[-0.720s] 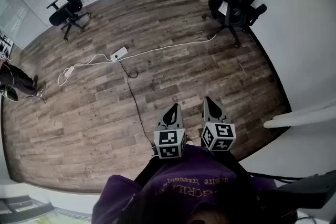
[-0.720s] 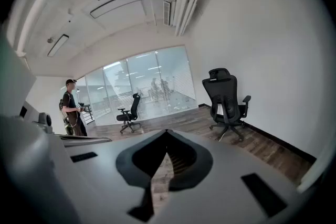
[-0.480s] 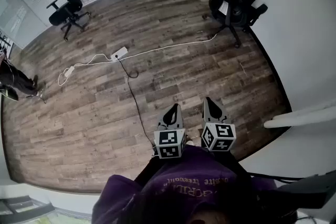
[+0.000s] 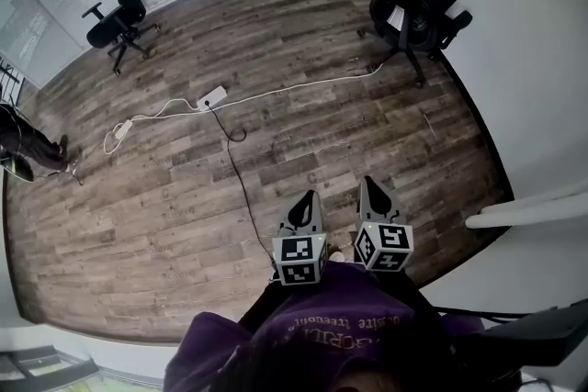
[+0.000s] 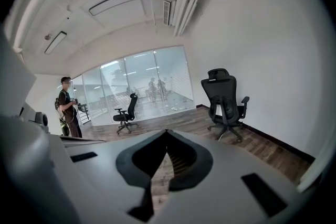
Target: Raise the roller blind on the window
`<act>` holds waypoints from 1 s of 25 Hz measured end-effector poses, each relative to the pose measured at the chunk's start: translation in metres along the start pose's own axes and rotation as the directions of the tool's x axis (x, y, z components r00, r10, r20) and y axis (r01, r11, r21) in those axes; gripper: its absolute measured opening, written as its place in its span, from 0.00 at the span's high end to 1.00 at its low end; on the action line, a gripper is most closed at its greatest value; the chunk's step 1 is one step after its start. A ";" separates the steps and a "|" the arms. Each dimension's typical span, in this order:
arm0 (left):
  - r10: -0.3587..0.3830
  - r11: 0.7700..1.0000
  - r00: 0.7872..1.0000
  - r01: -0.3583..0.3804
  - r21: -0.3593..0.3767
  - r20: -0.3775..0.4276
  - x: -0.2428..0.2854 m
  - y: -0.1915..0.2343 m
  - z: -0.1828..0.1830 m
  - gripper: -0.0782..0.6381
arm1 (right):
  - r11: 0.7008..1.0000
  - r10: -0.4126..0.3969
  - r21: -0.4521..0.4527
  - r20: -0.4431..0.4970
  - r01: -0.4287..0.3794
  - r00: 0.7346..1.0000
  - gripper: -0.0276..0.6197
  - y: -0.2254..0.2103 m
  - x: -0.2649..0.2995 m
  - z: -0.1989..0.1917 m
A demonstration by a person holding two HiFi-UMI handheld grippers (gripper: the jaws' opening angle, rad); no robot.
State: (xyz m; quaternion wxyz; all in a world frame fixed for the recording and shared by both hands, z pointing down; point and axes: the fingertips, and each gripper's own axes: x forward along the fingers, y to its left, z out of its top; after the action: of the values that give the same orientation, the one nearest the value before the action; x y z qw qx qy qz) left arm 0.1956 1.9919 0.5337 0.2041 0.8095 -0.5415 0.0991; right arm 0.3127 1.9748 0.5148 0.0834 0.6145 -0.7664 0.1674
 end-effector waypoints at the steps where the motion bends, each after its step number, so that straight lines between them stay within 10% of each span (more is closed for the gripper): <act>1: 0.004 1.000 1.000 -0.004 -0.005 -0.002 0.000 0.005 0.000 0.89 | 1.000 0.000 0.003 0.013 0.000 1.000 0.96 0.002 0.002 0.002; 14: 0.009 1.000 0.998 -0.009 -0.003 -0.059 0.029 0.062 -0.006 0.89 | 0.999 -0.020 0.046 0.126 0.014 0.992 0.96 0.023 0.048 0.022; 25: 0.046 0.999 0.997 -0.046 0.004 -0.056 0.182 0.087 0.067 0.89 | 1.000 0.020 0.018 0.098 -0.022 0.995 0.96 -0.043 0.203 0.080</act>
State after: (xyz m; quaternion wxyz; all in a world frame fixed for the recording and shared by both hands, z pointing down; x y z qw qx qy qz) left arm 0.1837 1.7820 0.5624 0.2157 0.7940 -0.5539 0.1272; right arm 0.3137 1.7528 0.5145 0.0382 0.6148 -0.7742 0.1452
